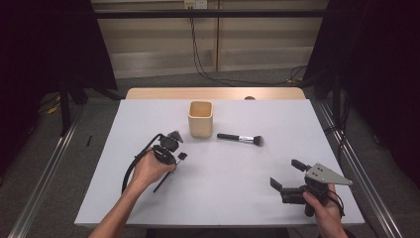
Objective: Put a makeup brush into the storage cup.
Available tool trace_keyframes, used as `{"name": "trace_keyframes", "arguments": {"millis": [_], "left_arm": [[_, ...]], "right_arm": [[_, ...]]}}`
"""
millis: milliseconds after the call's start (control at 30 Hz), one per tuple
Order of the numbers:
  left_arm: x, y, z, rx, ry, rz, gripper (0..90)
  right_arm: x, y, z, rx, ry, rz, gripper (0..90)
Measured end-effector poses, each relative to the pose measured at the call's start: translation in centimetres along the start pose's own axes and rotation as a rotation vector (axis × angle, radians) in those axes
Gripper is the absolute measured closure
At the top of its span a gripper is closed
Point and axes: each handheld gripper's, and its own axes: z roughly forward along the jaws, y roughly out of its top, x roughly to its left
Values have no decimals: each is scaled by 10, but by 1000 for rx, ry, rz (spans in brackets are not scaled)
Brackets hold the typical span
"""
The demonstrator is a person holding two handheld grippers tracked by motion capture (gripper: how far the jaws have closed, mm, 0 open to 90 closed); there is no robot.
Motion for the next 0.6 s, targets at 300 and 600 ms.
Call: {"name": "trace_keyframes", "arguments": {"millis": [300, 600], "left_arm": [[5, 0, -2, -5, -30, 11, 858], [13, -9, -4, -76, -45, 4, 859]], "right_arm": [[-1, 0, 0, 2, 0, 0, 0], [-1, 0, 0, 3, -1, 5, 0]]}}
